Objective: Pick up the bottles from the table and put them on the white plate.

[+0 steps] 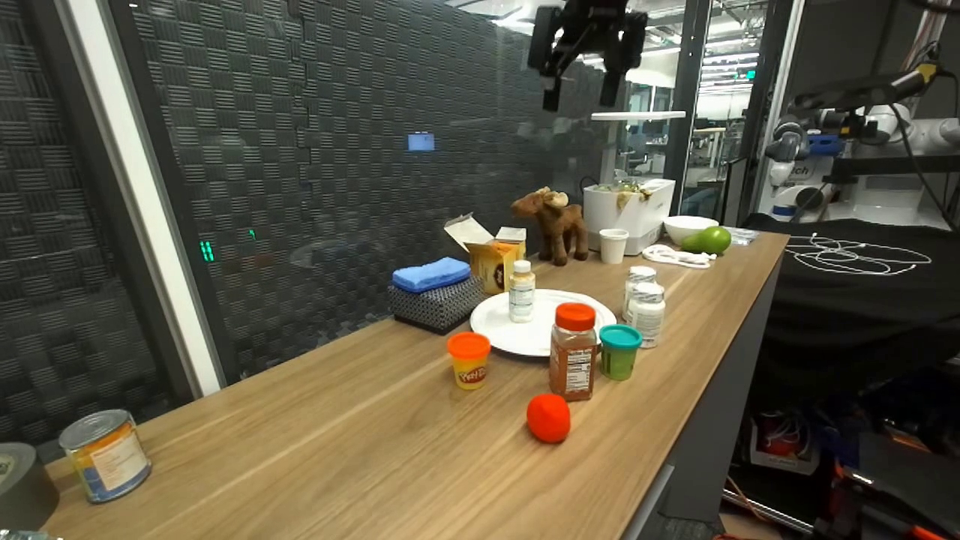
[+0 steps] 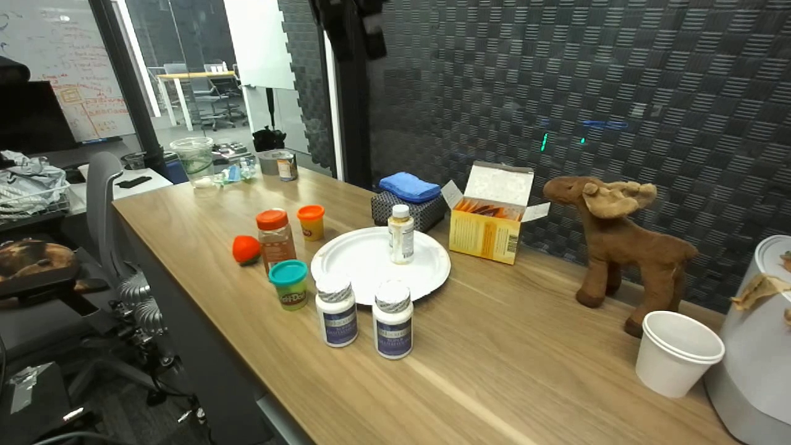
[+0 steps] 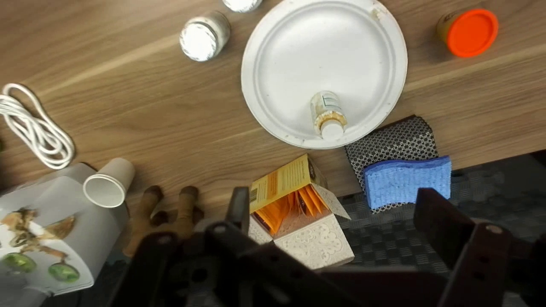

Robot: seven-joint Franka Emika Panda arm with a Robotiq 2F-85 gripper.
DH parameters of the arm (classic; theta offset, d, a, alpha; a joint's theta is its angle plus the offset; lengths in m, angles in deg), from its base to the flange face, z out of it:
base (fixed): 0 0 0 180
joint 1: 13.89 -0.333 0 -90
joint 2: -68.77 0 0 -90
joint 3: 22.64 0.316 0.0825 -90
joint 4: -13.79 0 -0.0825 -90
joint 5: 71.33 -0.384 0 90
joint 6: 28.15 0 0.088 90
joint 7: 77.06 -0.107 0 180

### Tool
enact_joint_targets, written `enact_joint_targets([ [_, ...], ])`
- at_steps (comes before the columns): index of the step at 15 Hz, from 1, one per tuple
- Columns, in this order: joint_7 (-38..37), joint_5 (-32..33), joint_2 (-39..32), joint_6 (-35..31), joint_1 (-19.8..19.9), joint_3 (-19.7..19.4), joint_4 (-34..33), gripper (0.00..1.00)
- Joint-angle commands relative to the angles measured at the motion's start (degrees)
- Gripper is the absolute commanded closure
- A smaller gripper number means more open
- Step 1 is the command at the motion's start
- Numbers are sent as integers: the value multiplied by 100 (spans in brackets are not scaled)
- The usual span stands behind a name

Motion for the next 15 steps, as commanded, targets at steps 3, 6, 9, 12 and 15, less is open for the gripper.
enact_joint_targets([
  [3, 539, -47, 1152, 1340, 219, 73, 13, 0],
  [6, 869, -41, 1281, 1520, 349, -67, 169, 0],
  [9, 1244, -100, 1096, 1341, 483, -276, 417, 0],
  [12, 1651, -331, 773, 1219, 546, -481, 611, 0],
  [15, 1833, -447, 506, 1041, 599, -534, 876, 0],
])
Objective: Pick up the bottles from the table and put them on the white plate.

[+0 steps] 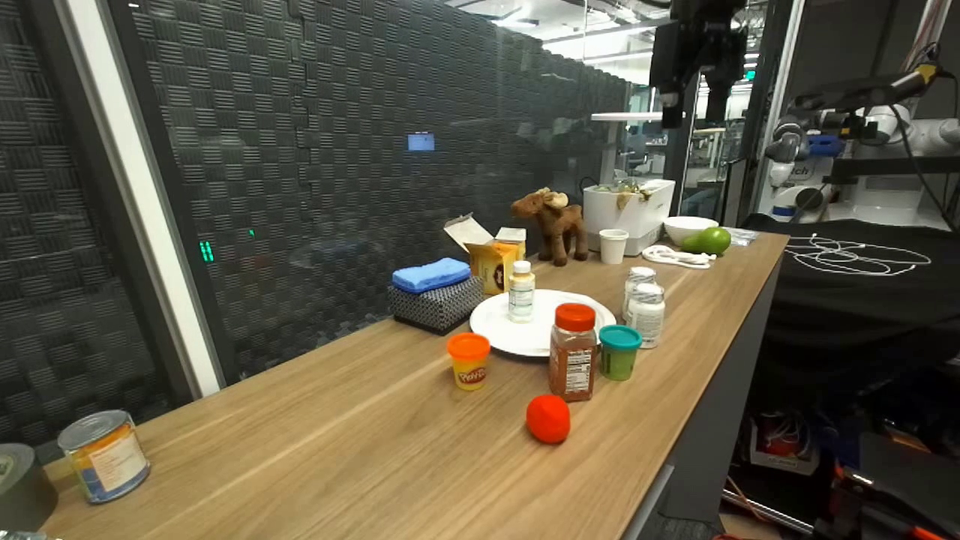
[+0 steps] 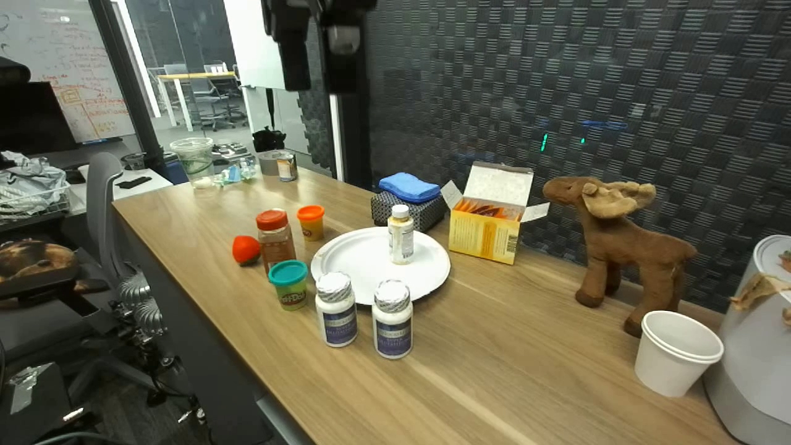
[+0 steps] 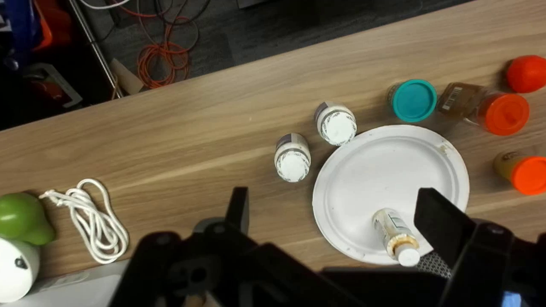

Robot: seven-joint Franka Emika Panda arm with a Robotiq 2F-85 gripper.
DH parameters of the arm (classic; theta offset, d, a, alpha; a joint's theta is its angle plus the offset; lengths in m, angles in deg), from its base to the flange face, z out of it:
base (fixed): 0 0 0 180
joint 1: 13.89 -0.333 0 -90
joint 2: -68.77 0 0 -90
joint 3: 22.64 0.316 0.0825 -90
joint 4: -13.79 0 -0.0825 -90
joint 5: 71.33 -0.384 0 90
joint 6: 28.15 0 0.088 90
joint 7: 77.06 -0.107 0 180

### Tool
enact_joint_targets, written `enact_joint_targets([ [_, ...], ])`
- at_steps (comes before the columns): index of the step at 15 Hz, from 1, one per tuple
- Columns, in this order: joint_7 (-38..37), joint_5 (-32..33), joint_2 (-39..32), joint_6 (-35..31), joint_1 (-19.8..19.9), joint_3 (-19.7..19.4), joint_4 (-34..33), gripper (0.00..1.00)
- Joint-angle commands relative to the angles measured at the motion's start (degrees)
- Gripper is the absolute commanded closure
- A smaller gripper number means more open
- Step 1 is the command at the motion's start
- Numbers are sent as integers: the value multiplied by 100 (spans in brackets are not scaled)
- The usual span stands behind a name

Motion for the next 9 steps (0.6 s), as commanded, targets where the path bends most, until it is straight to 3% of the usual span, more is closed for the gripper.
enact_joint_targets([
  [1, 267, -179, -236, -303, 75, -19, 267, 0],
  [9, 363, -421, -572, -581, 196, -95, 979, 0],
])
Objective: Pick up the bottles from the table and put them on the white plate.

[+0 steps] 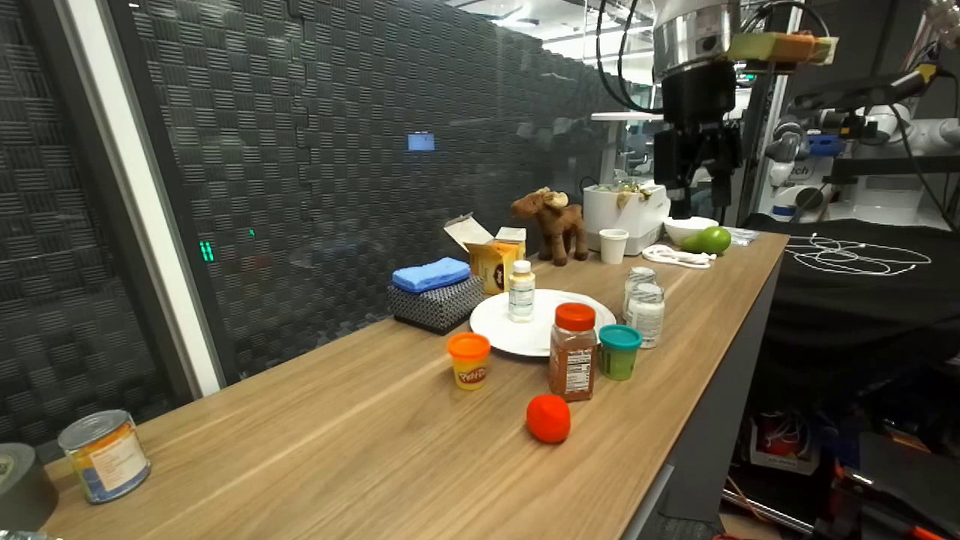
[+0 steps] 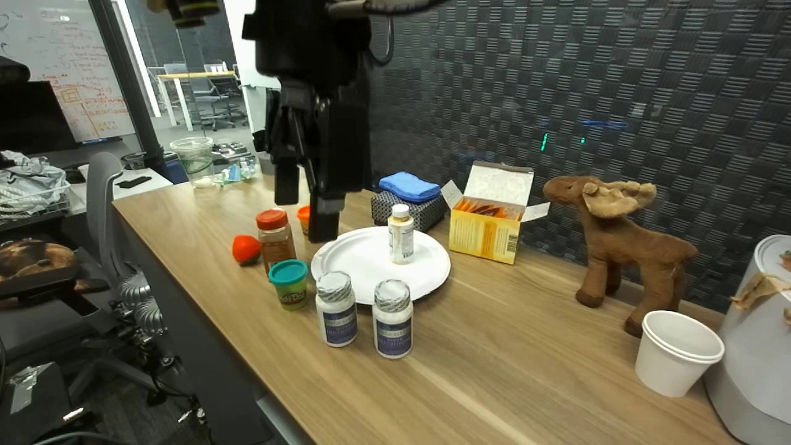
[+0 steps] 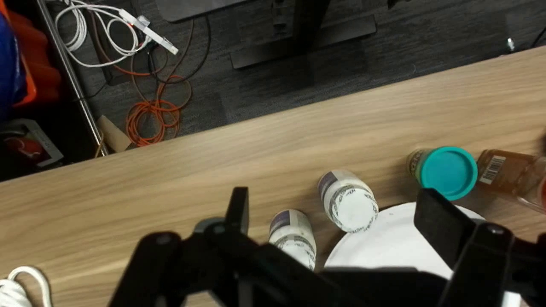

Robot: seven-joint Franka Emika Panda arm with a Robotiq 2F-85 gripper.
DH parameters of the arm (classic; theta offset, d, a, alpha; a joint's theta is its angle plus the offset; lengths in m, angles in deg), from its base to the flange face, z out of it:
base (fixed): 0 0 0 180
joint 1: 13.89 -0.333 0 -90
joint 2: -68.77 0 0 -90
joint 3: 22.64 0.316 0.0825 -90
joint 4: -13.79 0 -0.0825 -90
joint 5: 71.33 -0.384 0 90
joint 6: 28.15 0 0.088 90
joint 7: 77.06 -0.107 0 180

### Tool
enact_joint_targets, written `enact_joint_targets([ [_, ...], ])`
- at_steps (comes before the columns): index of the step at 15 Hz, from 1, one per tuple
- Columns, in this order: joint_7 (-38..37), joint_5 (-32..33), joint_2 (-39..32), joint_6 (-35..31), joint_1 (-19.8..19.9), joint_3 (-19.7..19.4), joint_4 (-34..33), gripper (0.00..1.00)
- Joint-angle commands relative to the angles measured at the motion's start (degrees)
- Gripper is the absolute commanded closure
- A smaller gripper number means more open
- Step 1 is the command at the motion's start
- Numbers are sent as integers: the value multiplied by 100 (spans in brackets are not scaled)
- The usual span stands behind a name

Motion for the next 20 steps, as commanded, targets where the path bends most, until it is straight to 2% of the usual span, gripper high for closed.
enact_joint_targets([
  [1, 207, -339, -50, -414, 106, -87, 290, 0],
  [5, 318, -687, -321, -1352, 176, -150, 439, 0],
  [9, 204, -815, -719, -1991, 231, -138, 288, 0],
  [18, 63, -628, -1202, -2384, 236, -96, 296, 0],
  [20, 48, -568, -1305, -2462, 234, -97, 278, 6],
])
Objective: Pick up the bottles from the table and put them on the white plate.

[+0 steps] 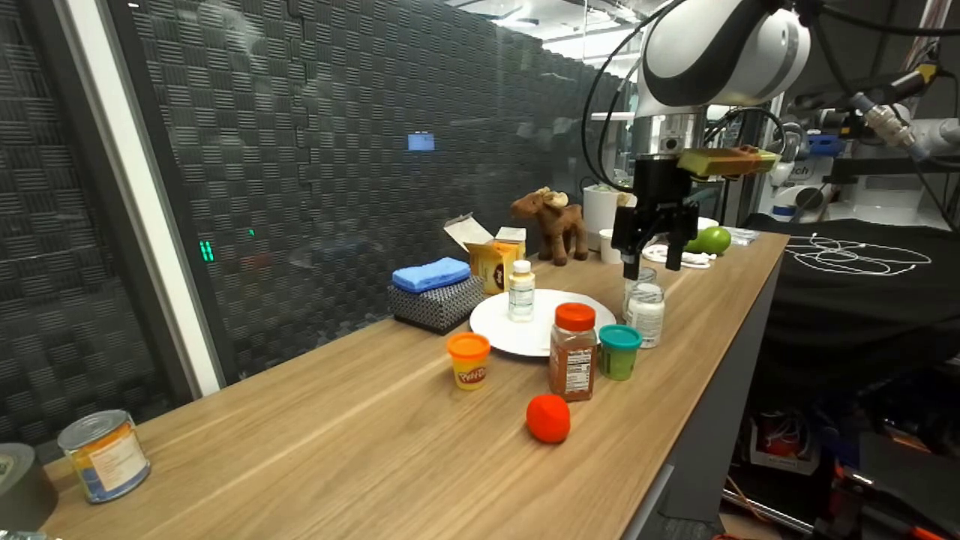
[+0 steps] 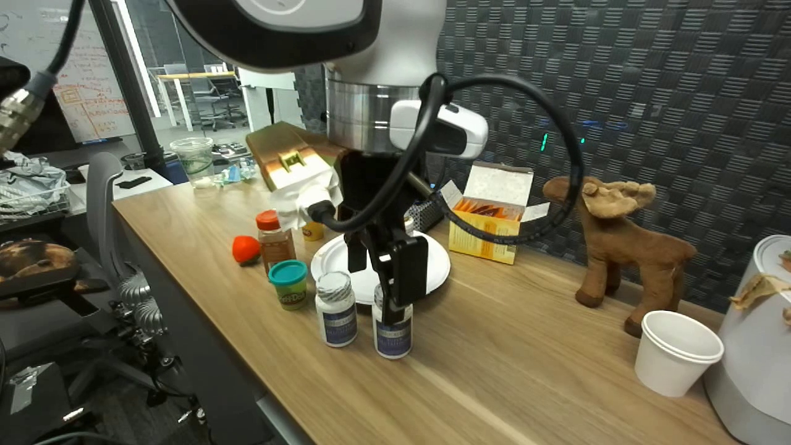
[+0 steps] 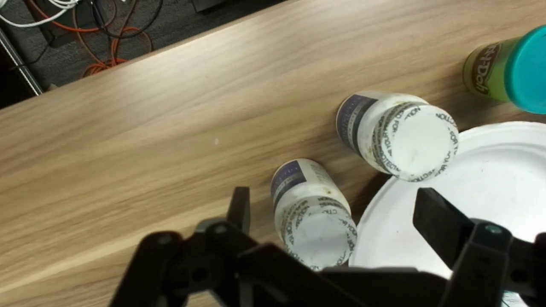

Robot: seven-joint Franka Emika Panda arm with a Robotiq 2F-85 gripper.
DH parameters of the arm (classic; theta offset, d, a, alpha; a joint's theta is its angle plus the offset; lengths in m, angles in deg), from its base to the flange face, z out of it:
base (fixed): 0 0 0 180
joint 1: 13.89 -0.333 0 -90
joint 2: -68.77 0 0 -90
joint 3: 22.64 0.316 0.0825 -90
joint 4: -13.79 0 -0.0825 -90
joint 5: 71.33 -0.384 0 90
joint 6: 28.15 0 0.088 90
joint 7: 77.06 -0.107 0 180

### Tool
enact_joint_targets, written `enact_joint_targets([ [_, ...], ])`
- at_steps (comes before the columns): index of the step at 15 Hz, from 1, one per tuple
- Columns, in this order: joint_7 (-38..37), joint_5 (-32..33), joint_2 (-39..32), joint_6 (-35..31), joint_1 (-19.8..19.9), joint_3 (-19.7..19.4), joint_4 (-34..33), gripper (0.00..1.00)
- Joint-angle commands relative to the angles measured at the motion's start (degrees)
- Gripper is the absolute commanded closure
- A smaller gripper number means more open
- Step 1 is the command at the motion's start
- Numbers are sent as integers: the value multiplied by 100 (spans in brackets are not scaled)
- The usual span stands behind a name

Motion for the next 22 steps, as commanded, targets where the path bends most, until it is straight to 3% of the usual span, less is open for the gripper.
enact_joint_targets([
  [1, -117, 152, -163, -176, 7, 21, -93, 26],
  [2, -130, 188, -180, -220, 5, 20, -96, 30],
  [8, -305, 548, 1, -325, -27, 26, -82, 78],
  [15, -1179, 1207, 516, 625, -233, 275, -472, 80],
  [22, -1144, 1147, 85, 492, -508, 678, -770, 80],
])
